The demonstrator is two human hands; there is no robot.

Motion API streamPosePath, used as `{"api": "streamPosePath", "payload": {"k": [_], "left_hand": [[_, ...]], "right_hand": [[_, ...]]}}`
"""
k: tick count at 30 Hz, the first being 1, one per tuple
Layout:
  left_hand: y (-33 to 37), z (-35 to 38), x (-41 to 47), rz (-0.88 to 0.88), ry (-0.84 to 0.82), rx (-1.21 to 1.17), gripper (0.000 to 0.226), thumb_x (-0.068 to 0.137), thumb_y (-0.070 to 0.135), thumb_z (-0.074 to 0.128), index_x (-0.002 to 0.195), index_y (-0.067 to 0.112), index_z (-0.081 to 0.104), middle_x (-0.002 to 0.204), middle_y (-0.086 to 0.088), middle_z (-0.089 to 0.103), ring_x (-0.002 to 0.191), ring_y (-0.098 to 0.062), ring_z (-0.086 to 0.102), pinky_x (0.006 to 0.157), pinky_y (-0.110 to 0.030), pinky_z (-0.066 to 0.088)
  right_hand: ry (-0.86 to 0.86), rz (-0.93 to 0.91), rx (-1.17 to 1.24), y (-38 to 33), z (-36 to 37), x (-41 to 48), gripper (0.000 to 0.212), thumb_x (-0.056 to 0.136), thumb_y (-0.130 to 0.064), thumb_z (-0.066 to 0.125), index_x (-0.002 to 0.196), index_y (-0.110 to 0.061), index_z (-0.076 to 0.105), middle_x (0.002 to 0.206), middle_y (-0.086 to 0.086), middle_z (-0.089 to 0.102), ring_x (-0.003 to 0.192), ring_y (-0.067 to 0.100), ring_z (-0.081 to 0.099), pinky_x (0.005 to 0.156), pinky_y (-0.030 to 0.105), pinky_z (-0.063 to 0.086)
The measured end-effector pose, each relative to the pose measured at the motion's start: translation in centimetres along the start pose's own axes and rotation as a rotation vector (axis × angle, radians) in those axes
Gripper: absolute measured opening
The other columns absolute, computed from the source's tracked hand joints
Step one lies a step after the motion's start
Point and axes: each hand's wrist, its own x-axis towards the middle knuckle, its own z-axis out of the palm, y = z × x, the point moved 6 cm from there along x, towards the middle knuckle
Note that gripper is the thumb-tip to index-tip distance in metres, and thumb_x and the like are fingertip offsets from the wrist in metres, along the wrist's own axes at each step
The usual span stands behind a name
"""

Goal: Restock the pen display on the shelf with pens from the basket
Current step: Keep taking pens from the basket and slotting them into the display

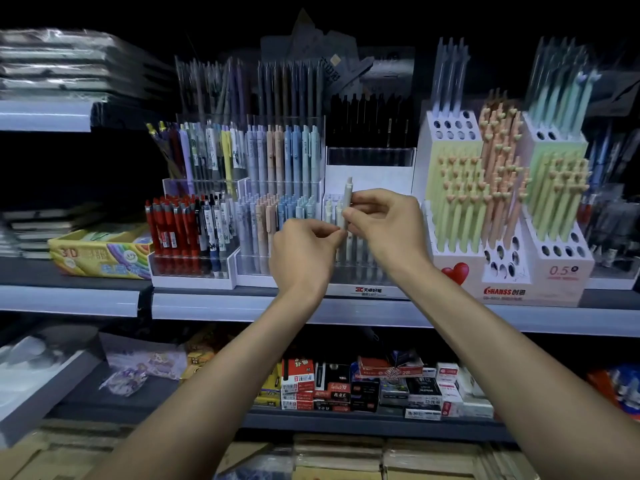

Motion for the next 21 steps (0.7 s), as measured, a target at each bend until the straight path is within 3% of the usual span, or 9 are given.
{"api": "streamPosePath", "payload": {"k": [4, 11, 21], "left_hand": [[0.0, 0.4, -0.1, -0.004, 0.005, 0.053, 0.014, 0.088, 0.04, 0.079, 0.079, 0.029, 0.082, 0.074, 0.015, 0.075, 0.076, -0.006, 0.07, 0.061, -0.024, 0.05], [0.0, 0.8, -0.6, 0.001, 0.055, 0.116, 0.013, 0.092, 0.042, 0.075, 0.088, 0.031, 0.081, 0.083, 0.011, 0.077, 0.082, -0.013, 0.071, 0.07, -0.035, 0.058], [-1.0, 1.9, -0.9, -0.095, 0.037, 0.156, 0.022, 0.093, 0.04, 0.073, 0.078, 0.026, 0.079, 0.069, 0.006, 0.072, 0.073, -0.019, 0.069, 0.057, -0.028, 0.042]], "right_hand": [[-0.007, 0.012, -0.01, 1.0, 0.4, 0.4, 0.017, 0.085, -0.011, 0.082, 0.098, -0.02, 0.077, 0.087, 0.001, 0.077, 0.087, 0.021, 0.075, 0.082, 0.046, 0.064], [0.028, 0.044, 0.008, 2.4, 0.7, 0.9, 0.021, 0.084, -0.009, 0.082, 0.104, -0.015, 0.078, 0.089, 0.002, 0.078, 0.088, 0.02, 0.076, 0.085, 0.044, 0.063], [0.069, 0.102, -0.137, 3.6, 1.4, -0.1, 0.02, 0.087, -0.009, 0.079, 0.106, -0.011, 0.077, 0.084, -0.001, 0.075, 0.08, 0.014, 0.074, 0.084, 0.039, 0.063]]}}
